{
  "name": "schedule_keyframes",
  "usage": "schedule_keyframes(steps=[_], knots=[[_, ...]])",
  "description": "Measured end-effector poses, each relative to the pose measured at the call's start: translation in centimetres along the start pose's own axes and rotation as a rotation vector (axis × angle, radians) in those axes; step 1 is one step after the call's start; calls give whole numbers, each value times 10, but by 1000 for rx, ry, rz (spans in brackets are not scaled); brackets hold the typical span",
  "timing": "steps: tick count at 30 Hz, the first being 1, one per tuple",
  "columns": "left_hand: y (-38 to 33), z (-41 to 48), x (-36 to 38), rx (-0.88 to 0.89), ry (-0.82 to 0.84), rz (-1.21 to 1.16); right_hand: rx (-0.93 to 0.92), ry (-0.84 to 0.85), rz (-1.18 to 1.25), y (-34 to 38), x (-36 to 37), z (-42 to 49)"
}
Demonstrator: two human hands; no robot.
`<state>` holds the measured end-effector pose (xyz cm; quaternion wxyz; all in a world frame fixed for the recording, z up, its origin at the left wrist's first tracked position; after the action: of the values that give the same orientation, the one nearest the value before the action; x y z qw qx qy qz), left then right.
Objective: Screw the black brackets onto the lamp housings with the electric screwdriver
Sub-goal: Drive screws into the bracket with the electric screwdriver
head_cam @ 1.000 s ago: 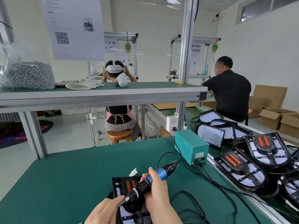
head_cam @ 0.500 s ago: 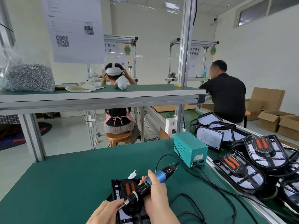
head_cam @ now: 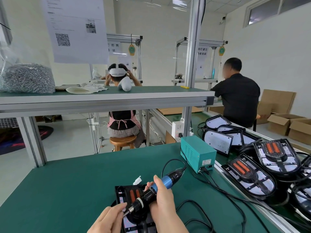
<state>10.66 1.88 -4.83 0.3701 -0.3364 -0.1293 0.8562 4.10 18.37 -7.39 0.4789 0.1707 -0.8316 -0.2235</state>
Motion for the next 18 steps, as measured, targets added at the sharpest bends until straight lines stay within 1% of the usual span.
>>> schedule_keyframes(steps=[1, 2, 3, 4, 5, 7, 9, 11, 14, 15, 18], knots=[[-5, -7, 5, -17, 68, -35, -6, 2, 0, 0, 0, 0], [-9, -8, 6, 9, 44, -26, -14, 4, -3, 0, 1, -1], [-7, -7, 5, 32, -19, -43, -22, 3, -8, 0, 1, -1], [-5, -4, 3, 14, -2, -60, -29, 2, -16, 0, 1, -1], [1, -4, 1, -15, -26, -39, -34, 2, -21, 0, 1, -1], [-3, -7, 6, -21, 11, -29, -31, 6, -18, 0, 1, -1], [-5, -7, 8, -17, -14, -30, -14, 10, -12, 0, 0, 0], [-2, -4, 7, -87, -27, -63, 3, 8, -1, 0, 1, 1], [9, -5, 8, -257, -62, -146, 28, -4, 35, 1, 1, 4], [15, -5, 11, -365, -56, -214, 36, -5, 50, 2, 2, 5], [35, -7, 18, -810, -192, -304, 46, 1, 89, 10, 4, 8]])
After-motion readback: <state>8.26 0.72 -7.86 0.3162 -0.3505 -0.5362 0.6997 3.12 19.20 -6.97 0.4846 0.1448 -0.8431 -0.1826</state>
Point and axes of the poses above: each hand's wrist, its own z-axis towards the middle knuckle, its own x-axis out of the palm, y = z × x, the point moved 4 cm from there along z, towards the middle knuckle, and after that the axes turned 2 degrees about x, right-handed, at the moved point
